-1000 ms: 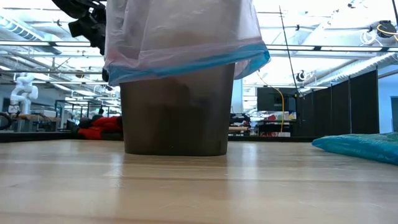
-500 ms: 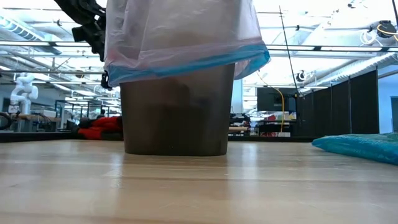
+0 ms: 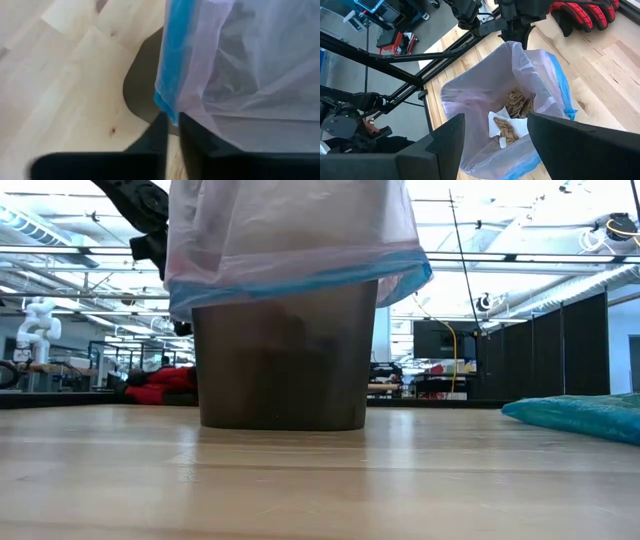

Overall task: Place trash/remove bag and relplace
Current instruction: Close the pink trash bag inside the trash bin

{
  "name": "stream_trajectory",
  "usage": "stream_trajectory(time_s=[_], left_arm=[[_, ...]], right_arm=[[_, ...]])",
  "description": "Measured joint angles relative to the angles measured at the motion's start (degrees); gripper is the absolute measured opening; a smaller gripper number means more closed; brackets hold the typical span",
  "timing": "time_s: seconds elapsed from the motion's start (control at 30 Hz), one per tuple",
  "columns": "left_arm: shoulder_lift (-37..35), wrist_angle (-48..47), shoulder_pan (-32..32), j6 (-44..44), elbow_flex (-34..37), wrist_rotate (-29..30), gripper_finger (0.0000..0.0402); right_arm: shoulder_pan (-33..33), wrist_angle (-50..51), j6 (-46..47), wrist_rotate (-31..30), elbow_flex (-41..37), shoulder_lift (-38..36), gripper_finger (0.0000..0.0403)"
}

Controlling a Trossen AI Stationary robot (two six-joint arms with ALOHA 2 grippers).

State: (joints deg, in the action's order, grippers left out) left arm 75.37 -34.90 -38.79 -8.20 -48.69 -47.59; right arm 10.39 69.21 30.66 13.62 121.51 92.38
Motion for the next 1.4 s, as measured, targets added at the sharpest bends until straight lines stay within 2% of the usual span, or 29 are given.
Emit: stream_trajectory(time_s=[0.13, 0.57, 0.67, 0.77, 0.9, 1.03, 1.17, 1.4], left_arm=[[-0.16, 1.25, 0.20, -0.31, 0.00, 0.13, 0.0004], [-7.70, 0.90, -3.39, -4.13, 0.00, 1.56, 0.0001], [-8.67, -2.28, -3.60, -4.57, -0.01, 1.57, 0.0001], [-8.35, -7.54, -3.60, -0.69, 0.04, 1.55, 0.0013], [-7.15, -10.60, -3.60, 0.80, 3.32, -0.21, 0.0054], [-7.76, -1.89, -4.53, -5.69, 10.35, -7.82, 0.0094], [-9.96, 12.02, -5.21, -16.07, 17.21, -14.69, 0.0110], [-13.81, 36.52, -4.98, -32.88, 26.59, -15.97, 0.0112]], right_arm=[[0.00, 0.01, 0.14, 0.01, 0.00, 0.00, 0.0208], [0.00, 0.00, -0.14, 0.01, 0.00, 0.00, 0.0208], [0.00, 0.00, -0.38, 0.01, 0.00, 0.00, 0.0208], [0.00, 0.00, -0.47, 0.01, 0.00, 0.00, 0.0208], [0.00, 0.00, -0.42, 0.03, 0.00, 0.00, 0.0208], [-0.02, 0.00, -0.23, 0.19, 0.00, 0.00, 0.0208], [-0.36, -0.03, 0.06, 0.21, 0.00, 0.00, 0.0208], [-0.76, -0.71, 0.44, 0.01, 0.00, 0.00, 0.0208]])
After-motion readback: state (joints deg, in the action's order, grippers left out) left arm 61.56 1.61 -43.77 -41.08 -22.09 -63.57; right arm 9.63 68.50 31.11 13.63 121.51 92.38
